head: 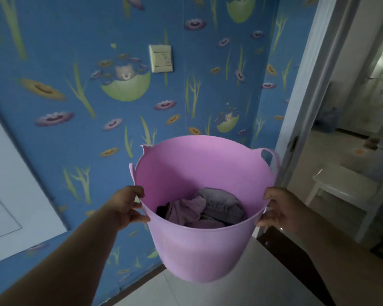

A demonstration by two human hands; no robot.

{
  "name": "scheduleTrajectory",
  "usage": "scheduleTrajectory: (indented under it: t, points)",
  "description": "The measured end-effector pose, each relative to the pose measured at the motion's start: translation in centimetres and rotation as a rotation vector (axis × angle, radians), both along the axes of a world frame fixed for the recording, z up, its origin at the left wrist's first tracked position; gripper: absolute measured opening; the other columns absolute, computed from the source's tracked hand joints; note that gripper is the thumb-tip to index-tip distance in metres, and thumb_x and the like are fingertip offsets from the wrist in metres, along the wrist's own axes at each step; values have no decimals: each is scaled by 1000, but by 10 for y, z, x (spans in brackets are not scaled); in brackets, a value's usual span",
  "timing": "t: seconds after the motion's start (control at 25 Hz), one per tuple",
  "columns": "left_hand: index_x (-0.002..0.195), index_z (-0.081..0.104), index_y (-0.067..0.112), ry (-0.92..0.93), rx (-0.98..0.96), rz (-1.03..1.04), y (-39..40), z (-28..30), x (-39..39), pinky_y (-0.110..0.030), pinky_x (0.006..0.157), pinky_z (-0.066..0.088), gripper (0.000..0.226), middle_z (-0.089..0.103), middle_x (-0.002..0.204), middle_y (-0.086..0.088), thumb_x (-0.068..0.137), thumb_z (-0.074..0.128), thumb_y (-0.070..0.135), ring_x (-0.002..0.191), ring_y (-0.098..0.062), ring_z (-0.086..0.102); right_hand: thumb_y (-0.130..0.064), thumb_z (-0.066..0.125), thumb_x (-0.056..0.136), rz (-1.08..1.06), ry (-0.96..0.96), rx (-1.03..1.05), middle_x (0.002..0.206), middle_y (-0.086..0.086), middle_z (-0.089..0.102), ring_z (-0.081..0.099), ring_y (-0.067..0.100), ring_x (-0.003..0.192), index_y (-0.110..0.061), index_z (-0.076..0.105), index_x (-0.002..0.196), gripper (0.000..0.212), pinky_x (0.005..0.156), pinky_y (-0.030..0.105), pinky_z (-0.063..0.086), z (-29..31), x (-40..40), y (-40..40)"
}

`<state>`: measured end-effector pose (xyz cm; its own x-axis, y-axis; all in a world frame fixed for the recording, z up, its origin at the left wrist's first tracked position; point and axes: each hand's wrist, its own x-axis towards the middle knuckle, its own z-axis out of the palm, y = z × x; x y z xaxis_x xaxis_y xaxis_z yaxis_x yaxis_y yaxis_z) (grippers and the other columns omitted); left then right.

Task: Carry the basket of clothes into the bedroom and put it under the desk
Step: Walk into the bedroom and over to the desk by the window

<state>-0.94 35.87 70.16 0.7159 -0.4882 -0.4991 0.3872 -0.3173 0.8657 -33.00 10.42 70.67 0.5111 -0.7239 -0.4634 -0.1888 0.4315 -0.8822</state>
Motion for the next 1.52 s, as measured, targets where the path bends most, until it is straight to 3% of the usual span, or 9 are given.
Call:
scheduleTrajectory:
  t: [0.12, 0.28, 0.48, 0.68, 0.76, 0.96, 1.08, 1.24, 1.52]
  points:
    - [129, 55, -4, -8, -18, 70, 51, 4, 7, -49, 43, 61, 43, 58, 105, -27, 87, 51, 4, 72, -46, 65, -12, 63, 63, 36, -26, -25, 112, 30, 58, 63, 52, 85, -2, 59, 104, 42, 61, 55, 60, 4, 23, 36]
    - [131, 55, -6, -23, -22, 135, 121, 8, 14, -51, 46, 63, 46, 53, 115, -29, 86, 54, 4, 87, -47, 60, -7, 57, 78, 90, -24, -24, 126, 31, 59, 62, 59, 105, -1, 60, 111, 34, 68, 60, 61, 12, 44, 90]
    - [133, 55, -4, -29, -18, 199, 218, 6, 15, -49, 48, 63, 47, 54, 132, -37, 88, 54, 5, 86, -44, 55, -7, 52, 80, 204, 10, -61, 114, 23, 57, 61, 49, 92, -1, 59, 125, 46, 77, 62, 59, 14, 72, 165]
    - [134, 54, -7, -18, -4, 303, 318, -2, 15, -41, 44, 60, 48, 56, 129, -38, 87, 53, 4, 73, -43, 57, -7, 52, 78, 304, 35, -68, 105, 23, 57, 60, 44, 80, 0, 61, 110, 34, 82, 69, 55, 5, 107, 239]
    - [133, 53, -7, -8, 1, 345, 355, -3, 14, -40, 41, 59, 46, 55, 120, -34, 88, 52, 3, 66, -41, 59, -8, 52, 77, 350, 42, -45, 102, 22, 57, 61, 42, 73, 3, 62, 112, 39, 78, 65, 58, -1, 122, 267]
    - [132, 52, -5, 9, -2, 436, 448, -1, 8, -46, 43, 62, 43, 52, 116, -29, 90, 48, 2, 64, -38, 57, -6, 48, 80, 496, 12, -23, 97, 19, 53, 59, 38, 58, 5, 59, 115, 39, 45, 45, 59, -3, 164, 340]
    - [131, 52, -4, 6, -1, 499, 504, 2, 3, -49, 49, 63, 41, 52, 116, -28, 91, 47, 3, 66, -39, 58, -5, 44, 82, 581, -5, -11, 93, 19, 50, 55, 38, 67, 3, 58, 110, 32, 49, 50, 60, 1, 192, 386]
    - [131, 52, -5, -6, -4, 632, 581, 3, -4, -49, 48, 64, 41, 52, 119, -30, 90, 49, 3, 63, -41, 61, -5, 43, 83, 713, 0, -27, 87, 17, 51, 53, 36, 66, 1, 58, 109, 31, 48, 46, 59, 10, 226, 448]
    - [120, 55, -1, -40, -65, 862, 694, 16, -29, -44, 45, 61, 33, 59, 99, -27, 87, 50, 4, 58, -42, 65, -6, 47, 81, 905, -20, -75, 89, 17, 45, 50, 35, 59, 1, 56, 115, 35, 48, 49, 59, 30, 283, 545]
